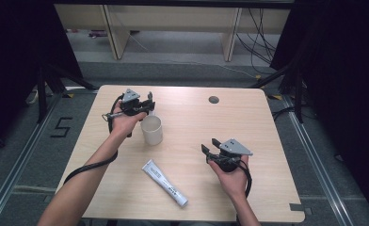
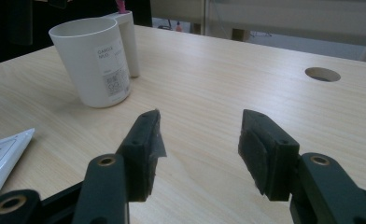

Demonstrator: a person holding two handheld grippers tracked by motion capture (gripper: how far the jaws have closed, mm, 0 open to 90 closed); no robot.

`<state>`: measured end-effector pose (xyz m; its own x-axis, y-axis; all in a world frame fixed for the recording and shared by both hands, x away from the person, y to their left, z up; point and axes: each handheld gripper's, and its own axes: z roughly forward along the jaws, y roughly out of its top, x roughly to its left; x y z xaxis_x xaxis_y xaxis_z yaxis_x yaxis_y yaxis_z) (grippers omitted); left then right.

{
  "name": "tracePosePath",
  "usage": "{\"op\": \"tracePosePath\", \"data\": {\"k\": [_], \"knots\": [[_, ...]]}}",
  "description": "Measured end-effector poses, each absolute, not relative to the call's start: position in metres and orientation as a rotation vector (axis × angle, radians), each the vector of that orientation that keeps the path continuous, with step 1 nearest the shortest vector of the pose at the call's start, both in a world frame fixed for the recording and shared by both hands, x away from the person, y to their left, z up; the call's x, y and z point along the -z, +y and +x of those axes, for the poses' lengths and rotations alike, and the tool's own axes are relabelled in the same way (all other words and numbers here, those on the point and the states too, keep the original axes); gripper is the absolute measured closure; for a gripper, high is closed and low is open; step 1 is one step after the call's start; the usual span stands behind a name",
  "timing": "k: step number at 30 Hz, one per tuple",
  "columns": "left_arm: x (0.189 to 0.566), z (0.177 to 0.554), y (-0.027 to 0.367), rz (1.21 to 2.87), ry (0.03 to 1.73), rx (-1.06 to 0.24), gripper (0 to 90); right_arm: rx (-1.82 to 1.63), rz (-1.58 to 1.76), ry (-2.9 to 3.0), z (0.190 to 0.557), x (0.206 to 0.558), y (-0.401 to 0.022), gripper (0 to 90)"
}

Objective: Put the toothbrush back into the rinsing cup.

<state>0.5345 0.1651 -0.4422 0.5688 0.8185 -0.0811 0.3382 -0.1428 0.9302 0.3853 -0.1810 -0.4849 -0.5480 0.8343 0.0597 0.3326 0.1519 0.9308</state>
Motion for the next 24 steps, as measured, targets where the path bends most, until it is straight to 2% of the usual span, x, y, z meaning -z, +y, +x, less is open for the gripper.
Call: {"op": "tracePosePath", "data": {"k": [8,16,24], "knots": [[0.436,0.524,0.170,1.720,0.979,-0.537,53.4,-1.393,1.130,1.953,0.385,0.484,-0.181,47.9],[0.428,0.502,0.185,1.703,1.012,-0.525,43.1,-1.386,1.145,1.960,0.385,0.482,-0.180,46.9],[0.419,0.471,0.198,1.693,0.999,-0.523,36.7,-1.358,1.108,1.981,0.389,0.483,-0.181,45.7]]}}
